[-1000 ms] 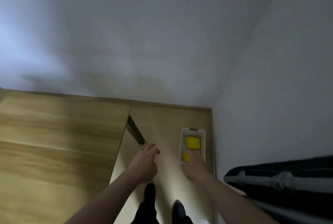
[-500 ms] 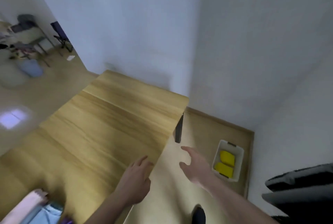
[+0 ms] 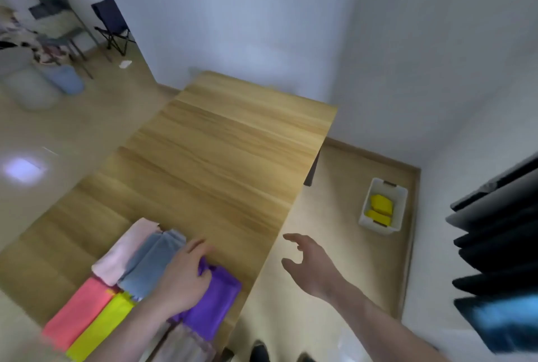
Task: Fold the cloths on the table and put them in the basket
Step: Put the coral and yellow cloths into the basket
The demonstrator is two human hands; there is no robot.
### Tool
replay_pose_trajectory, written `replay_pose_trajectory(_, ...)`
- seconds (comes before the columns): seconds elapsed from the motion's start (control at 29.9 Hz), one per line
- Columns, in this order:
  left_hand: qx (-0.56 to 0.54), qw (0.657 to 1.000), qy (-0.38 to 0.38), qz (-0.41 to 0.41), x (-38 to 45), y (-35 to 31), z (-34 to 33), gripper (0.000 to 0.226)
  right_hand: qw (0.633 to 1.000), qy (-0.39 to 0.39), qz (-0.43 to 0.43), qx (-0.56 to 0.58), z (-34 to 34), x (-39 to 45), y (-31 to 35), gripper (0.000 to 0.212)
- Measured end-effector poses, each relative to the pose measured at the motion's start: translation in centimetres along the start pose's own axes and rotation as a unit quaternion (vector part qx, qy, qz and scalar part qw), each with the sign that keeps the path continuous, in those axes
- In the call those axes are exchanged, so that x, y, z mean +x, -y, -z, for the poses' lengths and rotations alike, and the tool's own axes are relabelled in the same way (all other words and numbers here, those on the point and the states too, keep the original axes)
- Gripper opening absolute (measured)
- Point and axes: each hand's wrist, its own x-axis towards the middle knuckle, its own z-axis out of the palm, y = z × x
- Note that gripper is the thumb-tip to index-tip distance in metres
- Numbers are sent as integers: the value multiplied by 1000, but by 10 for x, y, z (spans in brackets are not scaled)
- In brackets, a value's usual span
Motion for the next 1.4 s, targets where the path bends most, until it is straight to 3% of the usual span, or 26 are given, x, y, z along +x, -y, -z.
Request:
replay_pose_trajectory(0.27,-6,996,-56,70,-98,56,-5,47,998,61,19,7,-66,-50,-4,53)
replay_pose_trajectory(0.53,11,996,-35,86,-146,92,-10,47,996,87,-9,17,-128,-115,-8,53)
replay_pose_trajectory(0.77,19,996,-9,88,-138,136,13,46,996,83,-15,6,-172,-112,19,52)
replay_pose_trajectory(1.2,88,986,101,96,-57,346,92,50,993,57,-101,-28,-382,-31,156,55)
replay_pose_trajectory(1.4,123,983,131,36,-25,383,86,58,985,44,-150,-69,-435,13,191,67)
